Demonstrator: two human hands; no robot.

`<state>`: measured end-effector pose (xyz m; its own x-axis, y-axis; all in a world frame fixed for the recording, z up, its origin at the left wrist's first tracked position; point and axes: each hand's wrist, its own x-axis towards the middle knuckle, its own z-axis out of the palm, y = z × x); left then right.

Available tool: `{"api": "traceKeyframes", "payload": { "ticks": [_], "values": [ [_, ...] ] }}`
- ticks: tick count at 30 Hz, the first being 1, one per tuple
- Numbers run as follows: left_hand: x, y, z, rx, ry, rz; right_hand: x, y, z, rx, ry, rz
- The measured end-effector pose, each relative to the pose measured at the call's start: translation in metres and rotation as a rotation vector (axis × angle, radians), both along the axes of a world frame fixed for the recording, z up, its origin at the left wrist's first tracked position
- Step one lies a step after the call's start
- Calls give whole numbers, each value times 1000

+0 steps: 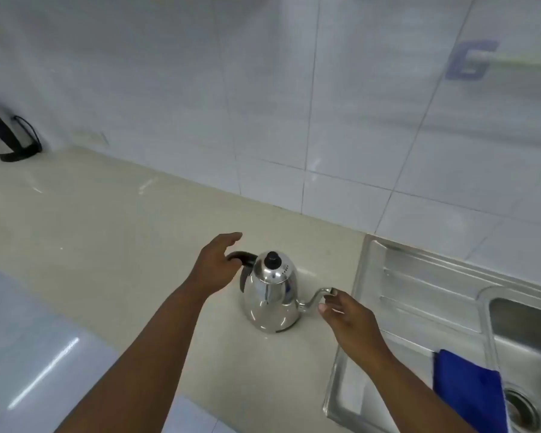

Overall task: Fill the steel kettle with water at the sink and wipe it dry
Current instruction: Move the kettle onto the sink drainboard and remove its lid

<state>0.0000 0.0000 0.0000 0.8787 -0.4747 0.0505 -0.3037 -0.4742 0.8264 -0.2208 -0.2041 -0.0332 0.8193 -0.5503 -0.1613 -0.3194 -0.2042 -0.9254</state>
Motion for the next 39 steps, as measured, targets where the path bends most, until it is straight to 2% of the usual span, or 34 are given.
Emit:
{"api": "traceKeyframes", "payload": {
  "ticks": [4, 10, 13, 19, 24, 39],
  "values": [
    [16, 17, -23, 90, -19, -48, 13, 7, -11, -20, 71, -16],
    [31, 23, -39, -51, 120, -21, 23, 9, -20, -68, 72, -115],
    [38, 23, -41, -28, 184, -22, 24, 12, -27, -48, 67, -141],
    [48, 23, -44, 138, 108, -90, 32, 15, -31, -15, 45, -193],
    [44, 21, -45, 62, 197, -28, 34, 20, -35, 10, 20, -204],
    [13, 5, -26, 6, 155, -70, 5, -1, -29, -15, -75, -263]
  ]
}}
